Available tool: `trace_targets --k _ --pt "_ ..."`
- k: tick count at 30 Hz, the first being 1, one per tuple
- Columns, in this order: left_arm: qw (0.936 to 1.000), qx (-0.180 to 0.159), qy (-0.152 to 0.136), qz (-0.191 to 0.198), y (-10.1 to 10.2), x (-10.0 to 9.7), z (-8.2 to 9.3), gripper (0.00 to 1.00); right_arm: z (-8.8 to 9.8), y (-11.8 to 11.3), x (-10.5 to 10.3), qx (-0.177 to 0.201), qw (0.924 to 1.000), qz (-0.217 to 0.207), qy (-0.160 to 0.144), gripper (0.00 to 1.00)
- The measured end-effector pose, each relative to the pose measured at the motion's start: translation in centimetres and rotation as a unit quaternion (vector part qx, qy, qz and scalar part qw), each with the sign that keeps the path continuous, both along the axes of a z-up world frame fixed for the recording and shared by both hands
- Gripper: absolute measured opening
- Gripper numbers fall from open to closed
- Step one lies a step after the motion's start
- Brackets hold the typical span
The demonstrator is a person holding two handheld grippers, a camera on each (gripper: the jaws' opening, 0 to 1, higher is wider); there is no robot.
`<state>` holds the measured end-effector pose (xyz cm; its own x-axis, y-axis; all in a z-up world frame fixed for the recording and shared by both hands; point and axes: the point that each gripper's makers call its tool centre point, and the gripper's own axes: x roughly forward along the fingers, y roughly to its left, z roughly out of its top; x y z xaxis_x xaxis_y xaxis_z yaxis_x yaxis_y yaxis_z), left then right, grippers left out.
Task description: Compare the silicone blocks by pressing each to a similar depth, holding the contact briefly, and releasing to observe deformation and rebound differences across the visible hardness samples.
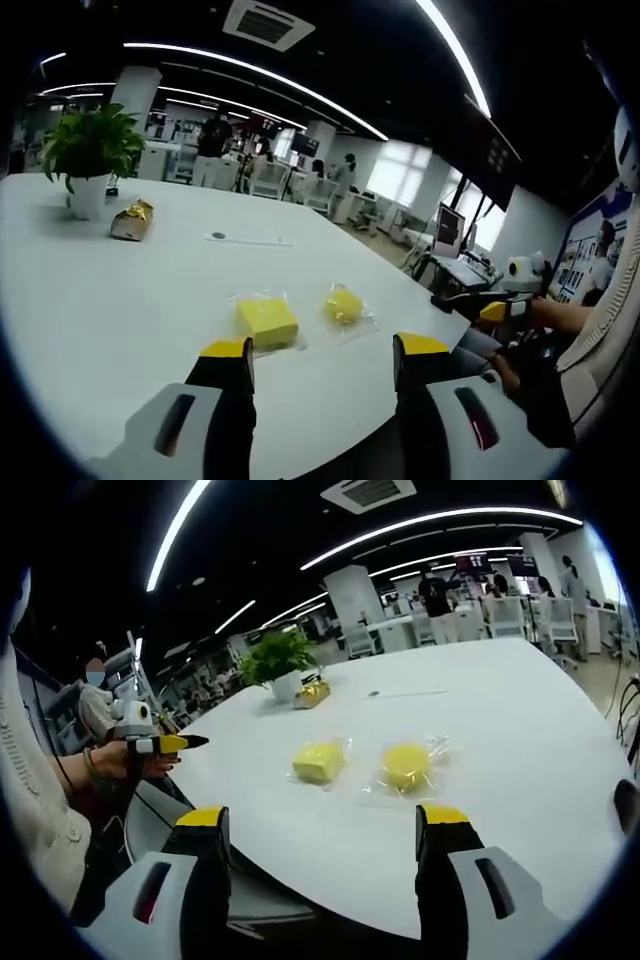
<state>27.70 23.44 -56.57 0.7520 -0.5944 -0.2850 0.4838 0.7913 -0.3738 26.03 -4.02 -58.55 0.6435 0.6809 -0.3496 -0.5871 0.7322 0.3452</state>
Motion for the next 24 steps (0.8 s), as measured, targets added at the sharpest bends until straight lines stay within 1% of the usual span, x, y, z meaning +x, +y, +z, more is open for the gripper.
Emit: trace_targets --k 12,24 --pt "1.0000 0.002 0.001 0.000 -0.23 -0.26 0.49 0.55 0.03 -0.05 0.11 0.003 1.0000 -0.002 -0.002 0.70" --pt "1.0000 0.000 0.005 -0.002 -0.28 -0.42 0.39 0.55 -0.34 0.12 -0.13 -0.001 1.0000 -0.002 0.003 0.70"
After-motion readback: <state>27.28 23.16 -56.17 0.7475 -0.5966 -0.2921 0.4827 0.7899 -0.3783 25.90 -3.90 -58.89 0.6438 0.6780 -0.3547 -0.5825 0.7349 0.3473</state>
